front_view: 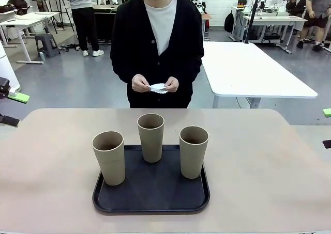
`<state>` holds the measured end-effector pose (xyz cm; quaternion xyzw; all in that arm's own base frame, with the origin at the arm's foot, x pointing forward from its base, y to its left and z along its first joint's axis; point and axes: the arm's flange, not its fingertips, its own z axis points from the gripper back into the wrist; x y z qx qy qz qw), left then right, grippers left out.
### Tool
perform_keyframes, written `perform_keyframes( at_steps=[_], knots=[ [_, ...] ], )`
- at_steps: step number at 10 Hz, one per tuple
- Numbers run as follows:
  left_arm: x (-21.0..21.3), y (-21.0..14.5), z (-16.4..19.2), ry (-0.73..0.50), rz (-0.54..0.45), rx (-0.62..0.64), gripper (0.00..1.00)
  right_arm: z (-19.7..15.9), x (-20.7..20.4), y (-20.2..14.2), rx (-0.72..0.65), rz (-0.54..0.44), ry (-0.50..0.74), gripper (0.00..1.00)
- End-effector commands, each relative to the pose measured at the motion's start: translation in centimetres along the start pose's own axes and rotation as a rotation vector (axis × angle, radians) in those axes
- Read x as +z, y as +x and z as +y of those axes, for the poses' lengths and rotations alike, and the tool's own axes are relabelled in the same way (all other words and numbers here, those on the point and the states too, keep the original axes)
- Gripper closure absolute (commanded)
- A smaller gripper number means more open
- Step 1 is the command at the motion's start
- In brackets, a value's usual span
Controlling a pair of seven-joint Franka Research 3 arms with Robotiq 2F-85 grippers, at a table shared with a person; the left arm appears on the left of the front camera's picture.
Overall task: Place coasters on the table and set cups on them.
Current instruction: Pick up one Reusable plastic cup and place it on a coaster set by the human.
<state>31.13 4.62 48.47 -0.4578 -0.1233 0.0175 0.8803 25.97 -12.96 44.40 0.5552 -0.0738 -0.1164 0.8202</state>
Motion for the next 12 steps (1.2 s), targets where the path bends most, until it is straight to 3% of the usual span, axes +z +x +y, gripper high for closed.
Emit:
perform_keyframes(
  at_steps=[1, 12],
  knots=[
    [-0.36, 0.03, -0.24, -0.005, 0.01, -0.013, 0.0, -0.16, 0.23, 0.14, -0.006, -0.013, 0.005, 0.0],
    [-0.36, 0.03, -0.24, -0.005, 0.01, -0.013, 0.0, -0.16, 0.23, 0.14, -0.006, -0.013, 0.005, 0.0]
  ],
)
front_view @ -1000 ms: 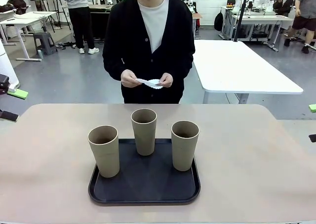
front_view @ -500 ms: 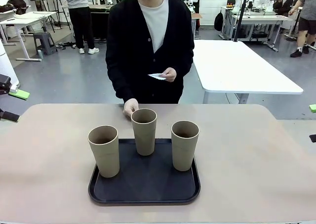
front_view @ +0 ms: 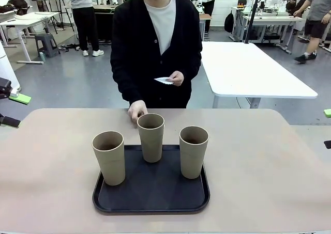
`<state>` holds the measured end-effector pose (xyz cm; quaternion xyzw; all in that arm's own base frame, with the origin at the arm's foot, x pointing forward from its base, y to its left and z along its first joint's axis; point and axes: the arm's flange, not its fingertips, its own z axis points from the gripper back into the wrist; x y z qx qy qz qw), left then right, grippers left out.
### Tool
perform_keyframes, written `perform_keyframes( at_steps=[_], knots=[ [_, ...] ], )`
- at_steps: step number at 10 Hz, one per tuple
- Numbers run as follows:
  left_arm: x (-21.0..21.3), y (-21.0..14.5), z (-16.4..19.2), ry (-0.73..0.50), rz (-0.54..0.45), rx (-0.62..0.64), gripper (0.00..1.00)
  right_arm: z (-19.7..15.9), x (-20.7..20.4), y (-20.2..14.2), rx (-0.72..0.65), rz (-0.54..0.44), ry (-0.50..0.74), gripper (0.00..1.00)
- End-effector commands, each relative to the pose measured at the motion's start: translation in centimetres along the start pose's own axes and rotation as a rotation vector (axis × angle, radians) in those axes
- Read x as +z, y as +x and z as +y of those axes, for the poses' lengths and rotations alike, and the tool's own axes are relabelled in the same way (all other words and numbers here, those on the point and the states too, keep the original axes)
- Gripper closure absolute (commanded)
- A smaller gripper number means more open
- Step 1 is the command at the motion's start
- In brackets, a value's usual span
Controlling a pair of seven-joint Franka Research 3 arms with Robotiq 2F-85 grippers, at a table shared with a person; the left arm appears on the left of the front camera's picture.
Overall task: Place coasters on the table and set cups on them.
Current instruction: Pick up one Reusable plastic cup and place it on a coaster set by the human.
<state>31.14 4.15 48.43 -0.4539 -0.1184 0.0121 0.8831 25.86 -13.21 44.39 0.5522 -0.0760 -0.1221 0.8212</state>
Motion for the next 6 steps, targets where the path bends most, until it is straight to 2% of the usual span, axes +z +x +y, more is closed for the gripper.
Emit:
perform_keyframes(
  at_steps=[1, 6],
  knots=[
    [0.04, 0.1, 0.0, -0.013, -0.004, -0.007, 0.0, -0.05, -0.01, 0.18, 0.0, -0.003, 0.012, 0.0],
    [0.04, 0.1, 0.0, -0.013, -0.004, -0.007, 0.0, -0.05, -0.01, 0.18, 0.0, -0.003, 0.012, 0.0]
  ],
)
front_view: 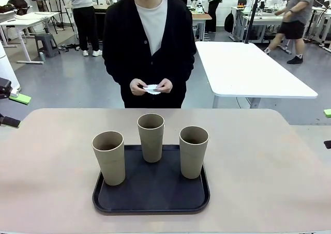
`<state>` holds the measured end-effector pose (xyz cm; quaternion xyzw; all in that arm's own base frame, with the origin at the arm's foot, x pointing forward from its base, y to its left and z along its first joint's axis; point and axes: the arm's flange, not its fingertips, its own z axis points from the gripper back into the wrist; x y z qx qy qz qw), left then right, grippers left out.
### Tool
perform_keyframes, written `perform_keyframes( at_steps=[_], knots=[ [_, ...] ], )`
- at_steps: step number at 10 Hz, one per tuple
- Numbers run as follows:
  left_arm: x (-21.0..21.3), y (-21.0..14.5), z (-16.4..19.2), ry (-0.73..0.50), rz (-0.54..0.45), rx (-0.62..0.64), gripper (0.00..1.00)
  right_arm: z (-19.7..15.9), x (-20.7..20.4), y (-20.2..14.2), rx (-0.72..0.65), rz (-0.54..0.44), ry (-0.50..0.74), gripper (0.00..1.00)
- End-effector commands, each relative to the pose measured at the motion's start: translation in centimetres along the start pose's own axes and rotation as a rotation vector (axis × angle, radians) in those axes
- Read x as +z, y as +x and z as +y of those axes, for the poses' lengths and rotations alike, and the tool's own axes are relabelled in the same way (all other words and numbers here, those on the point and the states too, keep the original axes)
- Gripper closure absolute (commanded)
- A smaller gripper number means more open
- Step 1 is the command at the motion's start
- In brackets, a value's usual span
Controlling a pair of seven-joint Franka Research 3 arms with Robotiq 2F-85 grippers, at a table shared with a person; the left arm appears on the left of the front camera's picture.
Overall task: Place coasters on the table and set cups on them.
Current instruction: Pick up one Reusable plastic cup and place it on a coaster set by the human.
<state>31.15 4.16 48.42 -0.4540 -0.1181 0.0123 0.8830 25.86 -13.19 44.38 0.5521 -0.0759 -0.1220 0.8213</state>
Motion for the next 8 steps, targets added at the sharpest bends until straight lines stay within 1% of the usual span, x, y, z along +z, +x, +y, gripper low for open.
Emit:
perform_keyframes(
  at_steps=[1, 8],
  knots=[
    [0.05, 0.1, -0.02, -0.013, -0.005, -0.008, 0.0, -0.05, 0.0, 0.18, 0.0, -0.003, 0.012, 0.0],
    [0.05, 0.1, -0.02, -0.013, -0.005, -0.008, 0.0, -0.05, 0.0, 0.18, 0.0, -0.003, 0.012, 0.0]
  ],
)
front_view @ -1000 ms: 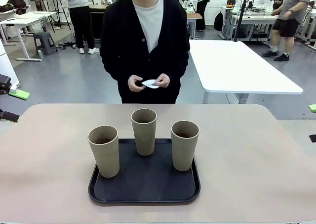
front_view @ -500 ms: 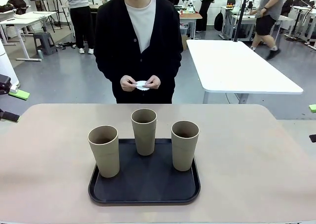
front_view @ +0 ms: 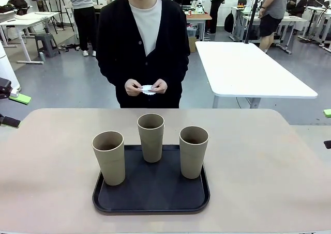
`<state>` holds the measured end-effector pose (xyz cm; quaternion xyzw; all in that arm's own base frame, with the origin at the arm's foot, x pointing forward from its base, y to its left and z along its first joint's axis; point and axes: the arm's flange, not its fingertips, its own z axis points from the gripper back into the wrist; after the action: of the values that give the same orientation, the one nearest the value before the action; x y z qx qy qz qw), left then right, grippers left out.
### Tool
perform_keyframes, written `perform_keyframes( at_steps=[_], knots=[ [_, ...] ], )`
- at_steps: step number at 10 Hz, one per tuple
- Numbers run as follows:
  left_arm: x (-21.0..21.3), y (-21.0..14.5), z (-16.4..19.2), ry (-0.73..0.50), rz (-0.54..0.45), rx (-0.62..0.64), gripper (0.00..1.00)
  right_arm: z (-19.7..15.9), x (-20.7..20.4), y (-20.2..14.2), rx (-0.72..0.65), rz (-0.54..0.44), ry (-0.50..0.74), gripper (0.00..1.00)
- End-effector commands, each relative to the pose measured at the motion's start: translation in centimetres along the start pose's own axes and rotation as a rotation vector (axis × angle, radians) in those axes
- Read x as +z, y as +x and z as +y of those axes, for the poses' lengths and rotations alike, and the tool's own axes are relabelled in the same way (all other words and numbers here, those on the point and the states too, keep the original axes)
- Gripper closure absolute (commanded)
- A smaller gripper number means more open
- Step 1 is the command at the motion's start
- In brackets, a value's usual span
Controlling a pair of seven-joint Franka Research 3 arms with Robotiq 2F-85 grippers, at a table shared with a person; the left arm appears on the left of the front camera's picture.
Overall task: Place coasters on the table and set cups on them.
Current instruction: Pick up one Reusable plastic cup and place it on a coaster set by the human.
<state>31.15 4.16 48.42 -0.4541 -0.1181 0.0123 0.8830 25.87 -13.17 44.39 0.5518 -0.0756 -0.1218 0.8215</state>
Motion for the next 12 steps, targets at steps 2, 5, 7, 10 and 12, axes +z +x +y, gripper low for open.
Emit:
perform_keyframes(
  at_steps=[2, 5, 7, 10, 12],
  knots=[
    [0.0, 0.1, 0.0, -0.013, -0.005, -0.008, 0.0, -0.1, 0.0, 0.2, 0.0, -0.003, 0.013, 0.0],
    [0.0, 0.1, 0.0, -0.013, -0.005, -0.008, 0.0, -0.1, 0.0, 0.2, 0.0, -0.003, 0.013, 0.0],
    [0.3, 0.6, 0.1, 0.145, -0.009, -0.234, 0.0, -0.1, 0.0, 0.2, 0.0, -0.003, 0.013, 0.0],
    [0.4, 2.8, -4.3, 0.313, 0.132, -0.716, 0.0, -0.1, 0.0, 0.2, 0.0, -0.003, 0.013, 0.0],
    [-1.2, 6.1, -7.8, 0.414, 0.313, -0.925, 0.0, -0.1, 0.0, 0.2, 0.0, -0.003, 0.013, 0.0]
  ],
)
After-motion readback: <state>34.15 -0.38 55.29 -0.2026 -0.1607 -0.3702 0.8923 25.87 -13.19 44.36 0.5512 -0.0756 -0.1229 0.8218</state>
